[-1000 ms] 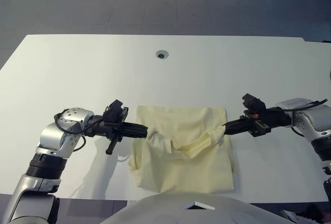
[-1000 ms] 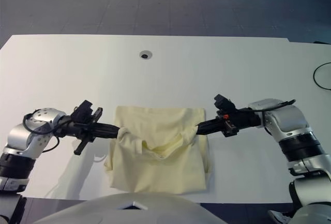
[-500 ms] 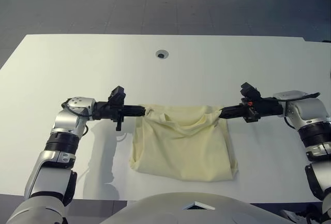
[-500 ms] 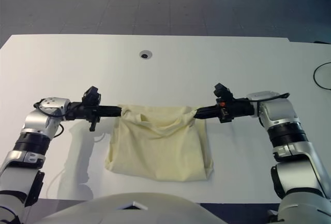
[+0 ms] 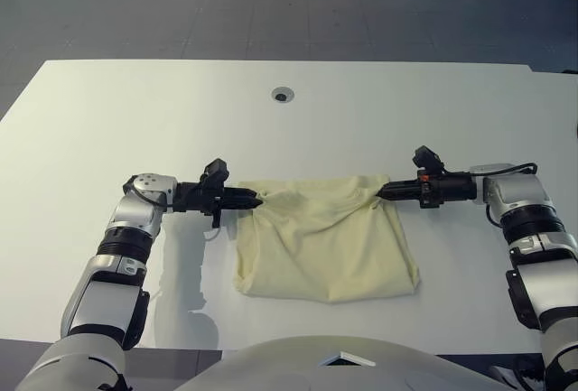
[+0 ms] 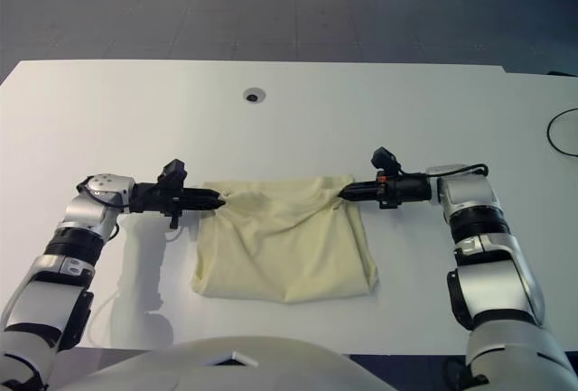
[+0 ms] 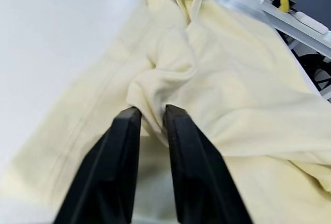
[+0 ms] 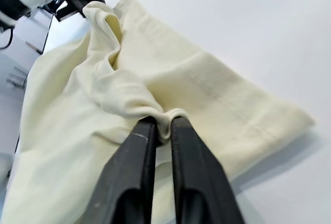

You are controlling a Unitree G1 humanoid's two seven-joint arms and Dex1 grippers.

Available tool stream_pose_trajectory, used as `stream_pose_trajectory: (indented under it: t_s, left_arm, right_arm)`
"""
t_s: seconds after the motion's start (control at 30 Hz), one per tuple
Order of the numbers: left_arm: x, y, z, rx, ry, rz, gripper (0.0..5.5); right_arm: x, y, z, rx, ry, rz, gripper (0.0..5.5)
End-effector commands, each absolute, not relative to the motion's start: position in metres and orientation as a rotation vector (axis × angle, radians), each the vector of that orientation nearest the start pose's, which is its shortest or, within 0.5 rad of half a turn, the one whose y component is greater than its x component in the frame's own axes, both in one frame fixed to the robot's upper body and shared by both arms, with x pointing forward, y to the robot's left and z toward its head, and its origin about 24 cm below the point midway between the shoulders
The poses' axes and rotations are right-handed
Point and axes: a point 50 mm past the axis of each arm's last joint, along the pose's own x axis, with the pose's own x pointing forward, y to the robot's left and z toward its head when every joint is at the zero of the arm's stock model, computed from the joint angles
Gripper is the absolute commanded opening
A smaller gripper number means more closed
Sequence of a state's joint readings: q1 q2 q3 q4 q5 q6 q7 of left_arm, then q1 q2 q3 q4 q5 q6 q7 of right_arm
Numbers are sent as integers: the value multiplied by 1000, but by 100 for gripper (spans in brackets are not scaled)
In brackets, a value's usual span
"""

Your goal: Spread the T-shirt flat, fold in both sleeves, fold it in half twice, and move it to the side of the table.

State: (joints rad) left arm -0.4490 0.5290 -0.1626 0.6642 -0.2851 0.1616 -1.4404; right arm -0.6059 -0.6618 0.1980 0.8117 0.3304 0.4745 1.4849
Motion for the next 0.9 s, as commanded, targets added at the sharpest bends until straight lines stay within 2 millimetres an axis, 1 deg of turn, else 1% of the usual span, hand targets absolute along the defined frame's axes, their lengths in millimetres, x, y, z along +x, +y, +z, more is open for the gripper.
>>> stream_pose_trajectory:
  t_s: [0.03,0.17,0.2,0.23,0.3,0.37,0.47,0.5,0.57,0.6,0.63,0.67,0.73,0.77,0.83,0.87,0.9]
  left_arm:
    - [288,215,37,-40,515,-1282,166]
    - [292,222,43,-65,464,-1231,231]
    - [293,224,46,-62,449,-1220,256]
    - [295,225,49,-69,421,-1205,262]
    - [300,228,59,-80,349,-1170,296]
    - [302,227,74,-107,245,-1173,330]
    - [297,217,92,-113,127,-1215,374]
    - [294,211,96,-109,105,-1234,394]
    - [289,198,101,-99,79,-1269,417]
    - [288,191,102,-92,72,-1281,399]
    - [287,184,102,-86,65,-1293,396]
    - [286,178,103,-84,63,-1308,378]
    - [281,164,99,-50,80,-1354,337]
    - [278,159,96,-38,91,-1374,327]
    - [274,153,91,-34,116,-1402,285]
    - [272,151,86,-21,134,-1409,274]
    - [271,149,81,-9,153,-1412,251]
  right_arm:
    - [305,-250,59,318,758,1081,132]
    - [313,-243,66,454,745,1031,194]
    - [314,-242,69,472,737,1024,218]
    - [316,-242,72,485,726,1014,224]
    - [319,-242,76,481,701,993,257]
    - [322,-244,83,476,643,981,290]
    - [323,-248,99,456,530,987,333]
    - [321,-248,103,433,505,991,352]
    - [317,-247,108,403,471,1002,375]
    - [313,-244,109,379,466,1020,393]
    - [308,-240,110,350,464,1048,372]
    - [302,-235,110,326,464,1076,365]
    - [286,-225,108,269,487,1163,325]
    - [279,-221,106,239,503,1201,315]
    - [270,-216,103,215,531,1246,275]
    - [267,-214,101,195,549,1261,265]
    - [264,-212,98,177,567,1273,243]
